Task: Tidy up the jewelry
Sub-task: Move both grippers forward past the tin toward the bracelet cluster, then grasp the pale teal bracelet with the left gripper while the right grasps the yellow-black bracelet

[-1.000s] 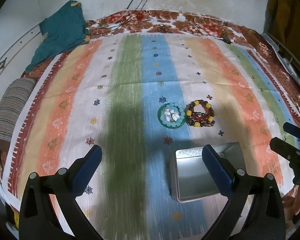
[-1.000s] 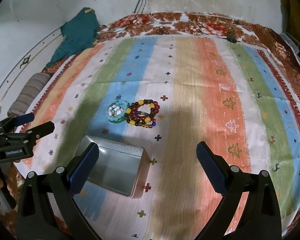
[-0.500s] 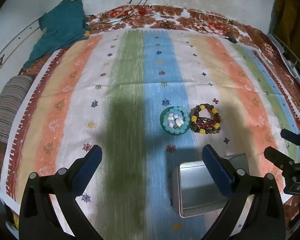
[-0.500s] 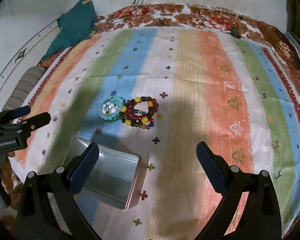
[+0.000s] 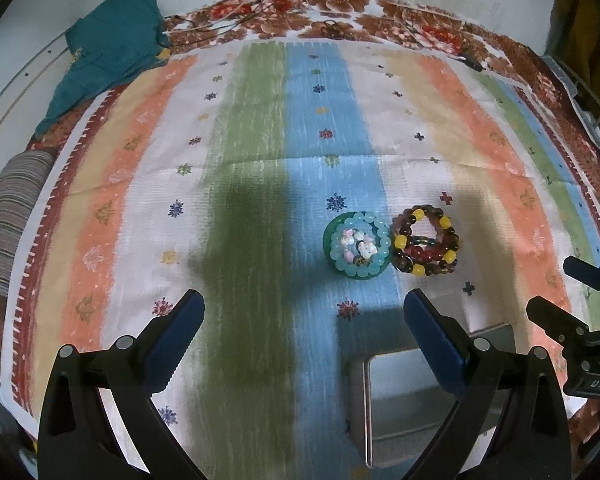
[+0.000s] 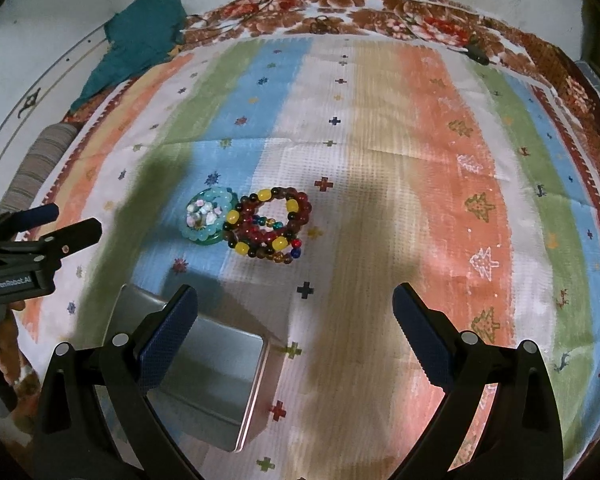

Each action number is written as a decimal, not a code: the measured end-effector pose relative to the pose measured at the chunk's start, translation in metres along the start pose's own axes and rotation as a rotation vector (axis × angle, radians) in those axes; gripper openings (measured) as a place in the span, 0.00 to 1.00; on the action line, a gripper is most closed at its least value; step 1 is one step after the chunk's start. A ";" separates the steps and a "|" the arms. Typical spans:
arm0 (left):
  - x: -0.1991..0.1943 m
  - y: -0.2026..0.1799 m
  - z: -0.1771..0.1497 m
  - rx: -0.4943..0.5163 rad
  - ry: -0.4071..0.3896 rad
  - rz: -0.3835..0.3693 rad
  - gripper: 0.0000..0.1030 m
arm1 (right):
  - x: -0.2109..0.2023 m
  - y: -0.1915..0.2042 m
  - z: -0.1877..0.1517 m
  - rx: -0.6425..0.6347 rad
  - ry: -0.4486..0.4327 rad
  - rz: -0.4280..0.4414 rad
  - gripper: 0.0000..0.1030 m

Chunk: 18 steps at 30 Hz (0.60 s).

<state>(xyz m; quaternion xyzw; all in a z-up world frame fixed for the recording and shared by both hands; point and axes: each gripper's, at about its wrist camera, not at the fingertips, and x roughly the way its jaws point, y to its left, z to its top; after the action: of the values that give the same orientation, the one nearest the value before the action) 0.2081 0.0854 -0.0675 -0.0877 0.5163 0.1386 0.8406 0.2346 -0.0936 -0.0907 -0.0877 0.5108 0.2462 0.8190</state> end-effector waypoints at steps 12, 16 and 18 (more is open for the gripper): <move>0.033 -0.010 0.019 0.043 0.054 -0.012 0.88 | 0.026 -0.002 0.016 0.004 0.035 0.011 0.96; 0.046 -0.013 0.023 0.054 0.077 -0.014 0.83 | 0.038 -0.003 0.020 0.005 0.053 0.008 0.96; 0.055 -0.012 0.026 0.050 0.093 -0.014 0.80 | 0.042 -0.003 0.022 0.003 0.060 0.008 0.96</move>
<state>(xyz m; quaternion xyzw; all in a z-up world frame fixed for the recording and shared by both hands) 0.2570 0.0897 -0.1049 -0.0770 0.5573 0.1155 0.8186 0.2686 -0.0747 -0.1180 -0.0914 0.5358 0.2460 0.8025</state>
